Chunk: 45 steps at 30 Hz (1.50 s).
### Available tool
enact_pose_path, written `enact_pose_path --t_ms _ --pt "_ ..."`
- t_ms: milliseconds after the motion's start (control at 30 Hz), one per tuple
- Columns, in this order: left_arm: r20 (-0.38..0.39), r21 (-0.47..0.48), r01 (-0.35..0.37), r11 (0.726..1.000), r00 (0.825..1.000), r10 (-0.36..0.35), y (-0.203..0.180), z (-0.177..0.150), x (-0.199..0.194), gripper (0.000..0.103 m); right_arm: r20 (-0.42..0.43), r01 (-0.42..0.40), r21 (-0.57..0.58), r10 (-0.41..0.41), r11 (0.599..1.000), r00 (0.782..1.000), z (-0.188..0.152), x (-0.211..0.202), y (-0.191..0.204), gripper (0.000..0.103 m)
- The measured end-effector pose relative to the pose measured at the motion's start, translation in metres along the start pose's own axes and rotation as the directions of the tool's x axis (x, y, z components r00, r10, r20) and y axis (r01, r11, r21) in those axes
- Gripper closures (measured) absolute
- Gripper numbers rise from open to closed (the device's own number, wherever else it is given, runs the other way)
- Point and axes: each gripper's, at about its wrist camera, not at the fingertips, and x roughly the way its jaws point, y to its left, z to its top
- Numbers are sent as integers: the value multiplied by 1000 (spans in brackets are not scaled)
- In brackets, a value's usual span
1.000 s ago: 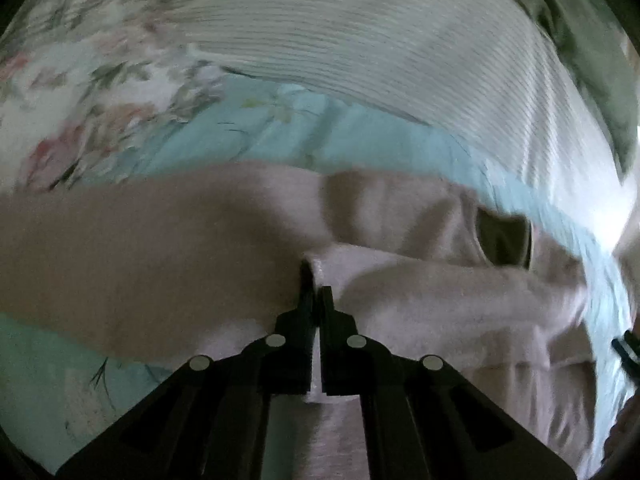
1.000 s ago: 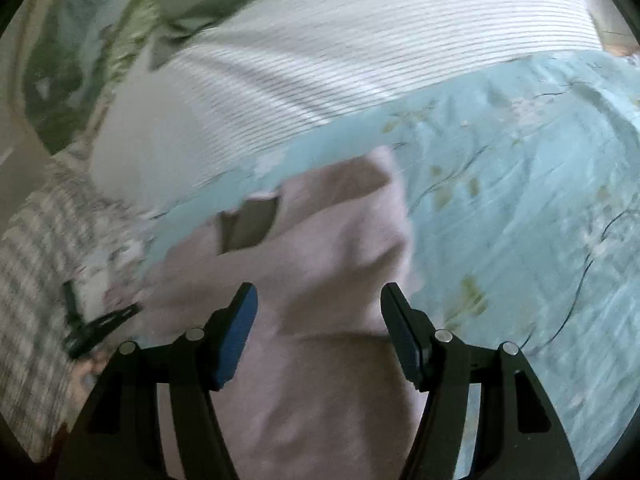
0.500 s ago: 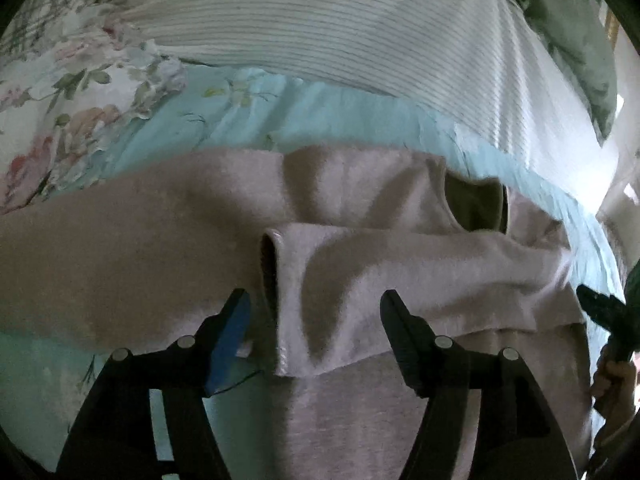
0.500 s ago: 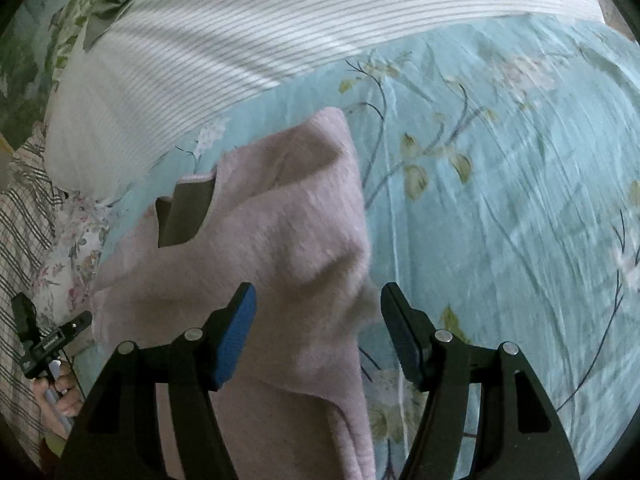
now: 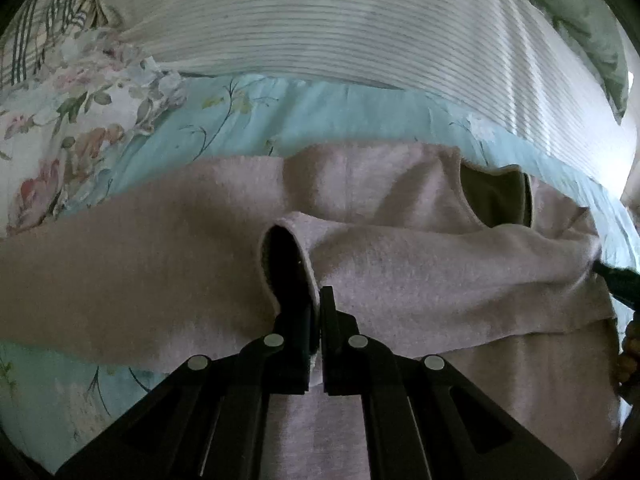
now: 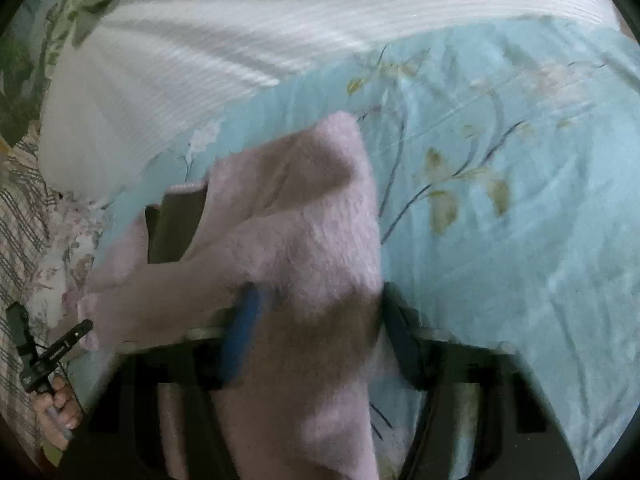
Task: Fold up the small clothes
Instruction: 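Carry the held sleeve across the sweater body with the left gripper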
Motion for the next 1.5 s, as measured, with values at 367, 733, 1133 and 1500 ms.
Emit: enact_pose_path --t_ms 367,733,1133,1500 --pt "-153 -97 138 986 976 -151 3 -6 34 101 2 143 19 -143 990 990 7 -17 -24 80" --pt "-104 -56 20 998 994 -26 6 -3 22 102 -83 9 -134 -20 991 996 9 17 34 53" --pt "4 -261 37 965 999 -37 90 -33 -45 70 -46 -166 -126 161 978 986 -53 -43 81 39" --pt "23 -696 -77 714 991 130 278 -98 -64 42 -94 -244 -105 235 964 968 -124 -63 102 38"
